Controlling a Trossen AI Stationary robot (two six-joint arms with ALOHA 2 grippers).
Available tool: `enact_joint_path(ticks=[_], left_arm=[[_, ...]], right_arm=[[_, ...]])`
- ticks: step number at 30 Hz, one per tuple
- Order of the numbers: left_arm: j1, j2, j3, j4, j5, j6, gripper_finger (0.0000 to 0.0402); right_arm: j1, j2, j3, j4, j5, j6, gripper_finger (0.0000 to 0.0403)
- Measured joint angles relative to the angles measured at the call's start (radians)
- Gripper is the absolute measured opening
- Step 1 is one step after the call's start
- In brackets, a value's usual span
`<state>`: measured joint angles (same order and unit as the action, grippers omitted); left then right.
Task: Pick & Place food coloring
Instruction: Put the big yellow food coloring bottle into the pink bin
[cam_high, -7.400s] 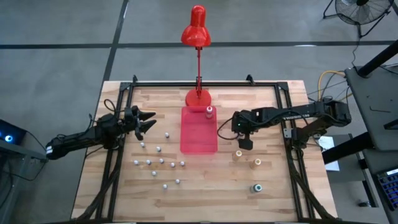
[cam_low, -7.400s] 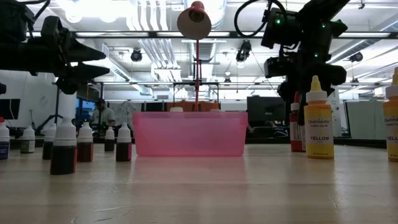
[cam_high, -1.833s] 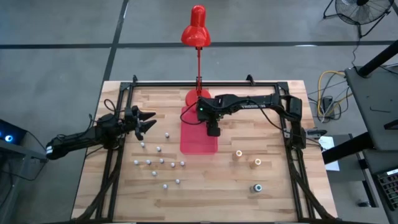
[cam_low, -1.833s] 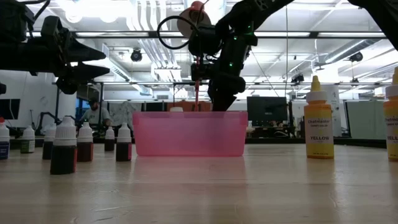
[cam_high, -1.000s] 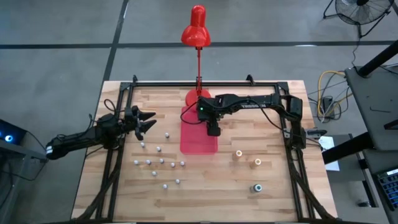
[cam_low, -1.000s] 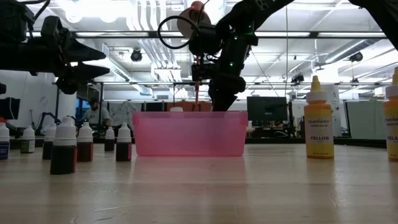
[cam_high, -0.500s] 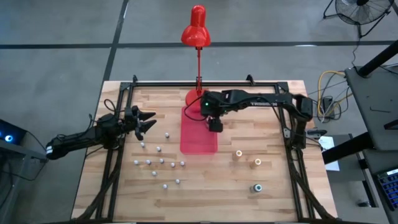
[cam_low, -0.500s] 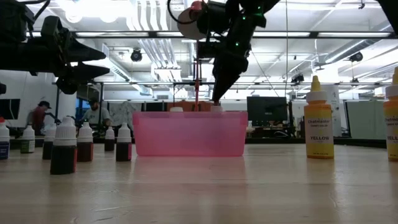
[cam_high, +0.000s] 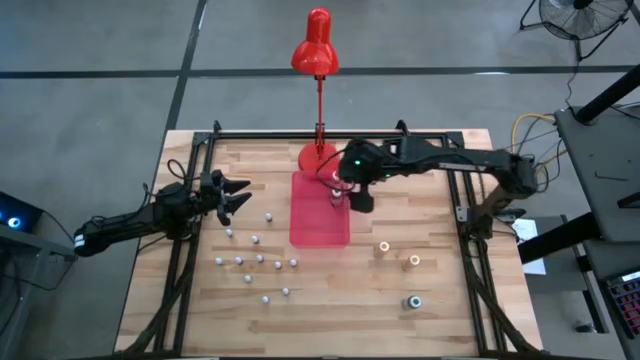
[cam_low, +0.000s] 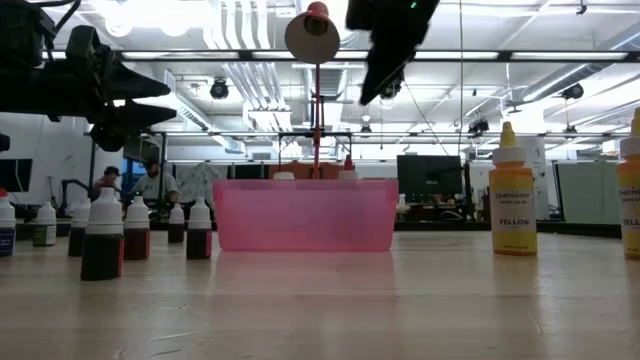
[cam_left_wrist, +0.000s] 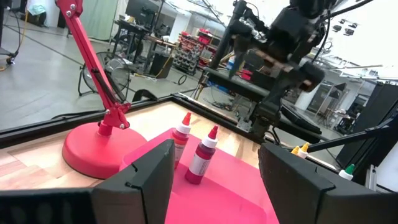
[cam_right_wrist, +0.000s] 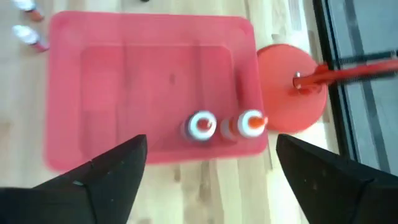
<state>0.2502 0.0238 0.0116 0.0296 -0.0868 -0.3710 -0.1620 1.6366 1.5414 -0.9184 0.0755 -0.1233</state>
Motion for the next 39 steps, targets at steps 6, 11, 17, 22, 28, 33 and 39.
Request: enact_joint_path(ticks=[6, 11, 17, 22, 28, 33, 39], left_arm=[[0.000, 0.000, 0.000, 0.000, 0.000, 0.000, 0.0204], [0.000, 0.000, 0.000, 0.000, 0.000, 0.000, 0.0204], [0.000, 0.000, 0.000, 0.000, 0.000, 0.000, 0.0204], [0.000, 0.000, 0.000, 0.000, 0.000, 0.000, 0.0204], [0.000, 0.000, 0.000, 0.000, 0.000, 0.000, 0.0204], [0.000, 0.000, 0.000, 0.000, 0.000, 0.000, 0.0204], [0.000, 0.000, 0.000, 0.000, 0.000, 0.000, 0.0204]], right_arm=[[0.061, -0.101, 0.000, -0.197, 0.004, 0.190, 0.0366], [0.138, -0.148, -0.002, -0.318, 0.004, 0.324, 0.0366], [0.225, -0.159, -0.006, -0.372, 0.004, 0.524, 0.0366], [0.289, -0.159, -0.010, -0.383, 0.025, 0.650, 0.0366], [0.350, -0.157, -0.042, -0.382, 0.127, 0.816, 0.0366], [0.397, -0.152, -0.117, -0.369, 0.138, 0.905, 0.0366], [0.439, -0.153, -0.230, -0.272, 0.137, 0.981, 0.0366]])
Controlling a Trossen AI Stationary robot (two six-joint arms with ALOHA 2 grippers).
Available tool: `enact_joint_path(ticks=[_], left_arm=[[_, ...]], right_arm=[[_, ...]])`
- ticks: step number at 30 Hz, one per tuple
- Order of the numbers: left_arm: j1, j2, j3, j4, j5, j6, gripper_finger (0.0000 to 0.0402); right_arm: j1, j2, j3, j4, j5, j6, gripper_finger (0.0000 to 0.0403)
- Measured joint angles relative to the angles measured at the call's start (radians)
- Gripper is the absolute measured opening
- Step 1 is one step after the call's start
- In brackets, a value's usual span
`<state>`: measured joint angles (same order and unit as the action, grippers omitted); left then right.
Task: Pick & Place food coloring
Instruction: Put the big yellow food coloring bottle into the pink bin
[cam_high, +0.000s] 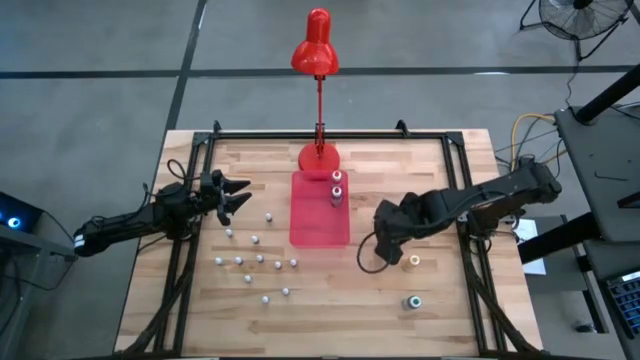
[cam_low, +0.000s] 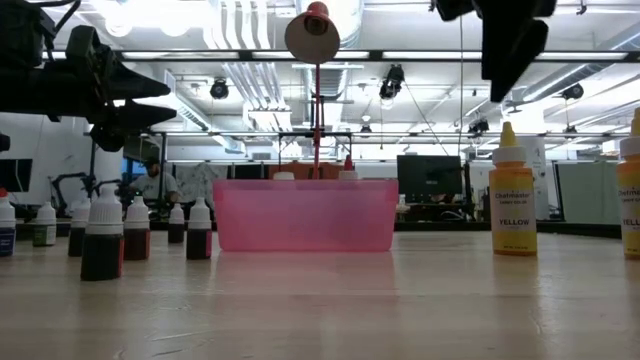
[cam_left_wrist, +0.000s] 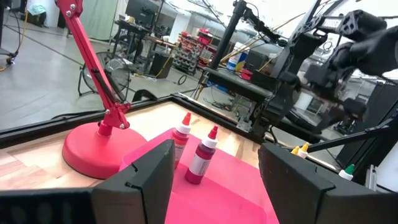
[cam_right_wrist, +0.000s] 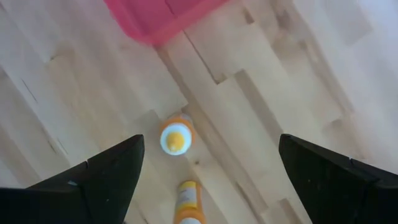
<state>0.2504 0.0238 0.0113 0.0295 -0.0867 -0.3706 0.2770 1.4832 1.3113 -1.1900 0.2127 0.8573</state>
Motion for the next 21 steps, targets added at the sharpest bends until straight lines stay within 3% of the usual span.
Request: enact_joint_path(ticks=[12, 21], left_arm=[[0.000, 0.000, 0.000, 0.000, 0.000, 0.000, 0.0204], [0.000, 0.000, 0.000, 0.000, 0.000, 0.000, 0.0204]], right_arm=[[0.073, -0.001, -0.160, 0.206, -0.054, 0.079, 0.0366], [0.089, 0.005, -0.295, 0.383, -0.056, 0.027, 0.0366]])
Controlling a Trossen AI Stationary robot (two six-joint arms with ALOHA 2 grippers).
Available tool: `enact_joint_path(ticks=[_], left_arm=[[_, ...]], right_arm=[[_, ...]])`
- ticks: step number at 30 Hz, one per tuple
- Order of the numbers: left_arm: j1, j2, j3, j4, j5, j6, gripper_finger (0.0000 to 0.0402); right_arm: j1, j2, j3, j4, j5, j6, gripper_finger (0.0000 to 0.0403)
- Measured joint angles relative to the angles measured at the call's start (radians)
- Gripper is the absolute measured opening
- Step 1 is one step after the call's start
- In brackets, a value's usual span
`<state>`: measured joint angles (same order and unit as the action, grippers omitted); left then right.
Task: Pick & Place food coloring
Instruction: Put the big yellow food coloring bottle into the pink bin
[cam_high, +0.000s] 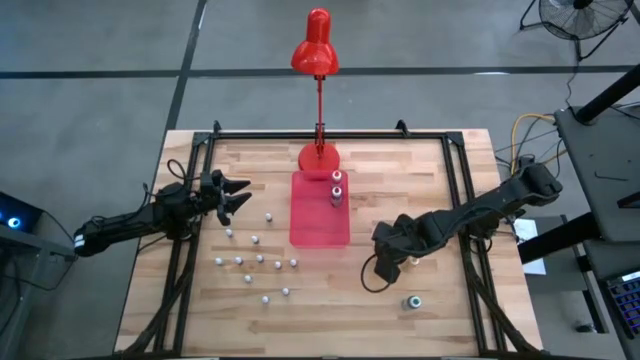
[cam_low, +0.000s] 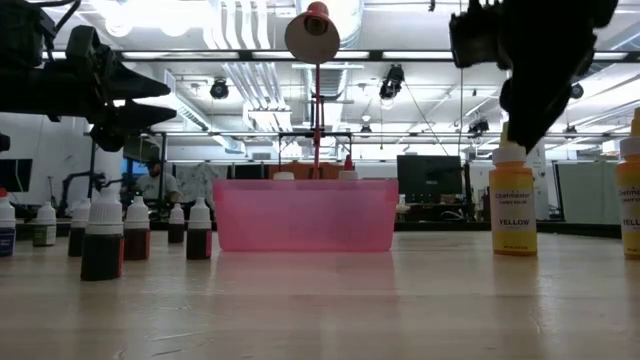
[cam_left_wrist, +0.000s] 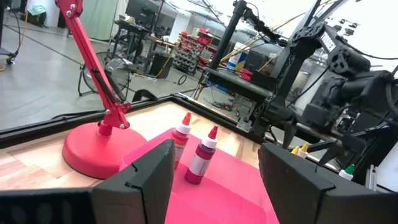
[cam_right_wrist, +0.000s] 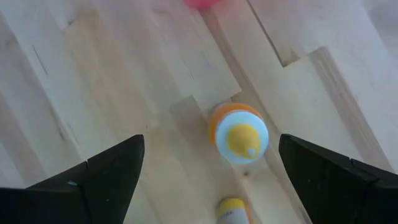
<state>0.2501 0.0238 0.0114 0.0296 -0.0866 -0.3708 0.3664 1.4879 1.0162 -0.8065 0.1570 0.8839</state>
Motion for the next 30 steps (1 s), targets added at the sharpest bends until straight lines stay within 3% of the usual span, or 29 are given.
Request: enact_joint_path(ticks=[9, 20, 30], left_arm=[[0.000, 0.000, 0.000, 0.000, 0.000, 0.000, 0.0204], [0.000, 0.000, 0.000, 0.000, 0.000, 0.000, 0.0204], [0.000, 0.000, 0.000, 0.000, 0.000, 0.000, 0.0204]], right_arm=[[0.000, 0.000, -0.116, 0.121, 0.002, -0.039, 0.0366], [-0.004, 0.000, -0.154, 0.178, 0.045, -0.068, 0.0361], [-0.004, 0.001, -0.154, 0.184, 0.048, -0.066, 0.0268]])
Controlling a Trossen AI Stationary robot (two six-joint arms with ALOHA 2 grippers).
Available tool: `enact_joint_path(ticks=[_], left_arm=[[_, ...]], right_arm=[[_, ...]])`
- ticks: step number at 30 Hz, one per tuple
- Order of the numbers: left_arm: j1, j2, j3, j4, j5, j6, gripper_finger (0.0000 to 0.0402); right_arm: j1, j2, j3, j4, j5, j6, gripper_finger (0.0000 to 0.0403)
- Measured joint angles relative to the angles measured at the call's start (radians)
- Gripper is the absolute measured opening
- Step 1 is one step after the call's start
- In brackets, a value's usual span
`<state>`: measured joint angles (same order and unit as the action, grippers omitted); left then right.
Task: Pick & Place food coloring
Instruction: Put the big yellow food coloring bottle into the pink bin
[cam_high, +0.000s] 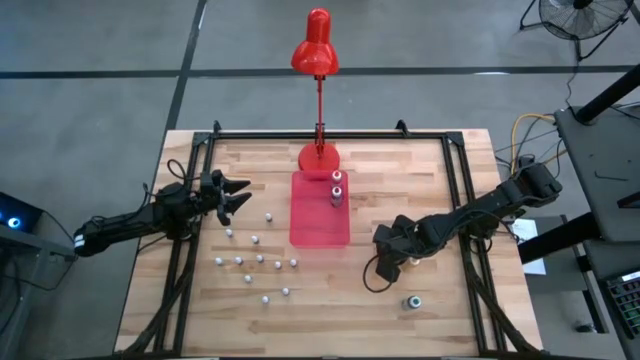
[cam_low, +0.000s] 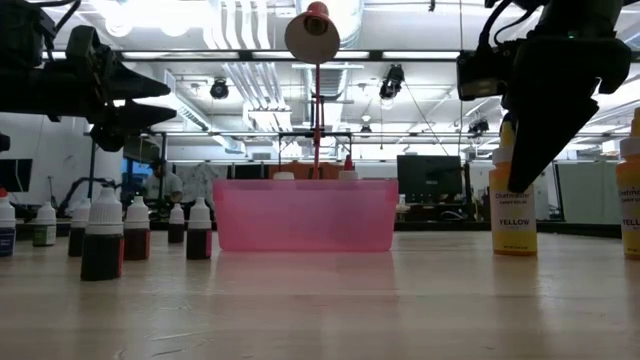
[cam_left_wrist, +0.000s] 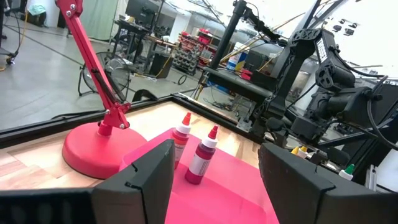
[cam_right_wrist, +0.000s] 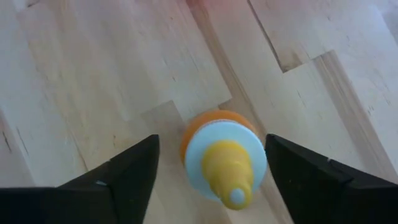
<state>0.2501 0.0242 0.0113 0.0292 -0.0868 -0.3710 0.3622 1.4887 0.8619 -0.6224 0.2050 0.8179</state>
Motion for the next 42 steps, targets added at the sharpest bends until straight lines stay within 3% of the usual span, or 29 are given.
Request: enact_joint_path(ticks=[14, 20, 25, 42], left_arm=[[0.000, 0.000, 0.000, 0.000, 0.000, 0.000, 0.0204], [0.000, 0.000, 0.000, 0.000, 0.000, 0.000, 0.0204], [0.000, 0.000, 0.000, 0.000, 0.000, 0.000, 0.0204], [0.000, 0.000, 0.000, 0.000, 0.000, 0.000, 0.0204]], right_arm=[[0.000, 0.000, 0.000, 0.001, 0.002, -0.007, 0.0130], [0.000, 0.000, 0.004, -0.011, 0.000, -0.012, 0.0138], [0.000, -0.001, 0.070, -0.117, -0.003, -0.080, 0.0139], [-0.103, -0.001, 0.471, -0.440, 0.004, -0.361, 0.0134]])
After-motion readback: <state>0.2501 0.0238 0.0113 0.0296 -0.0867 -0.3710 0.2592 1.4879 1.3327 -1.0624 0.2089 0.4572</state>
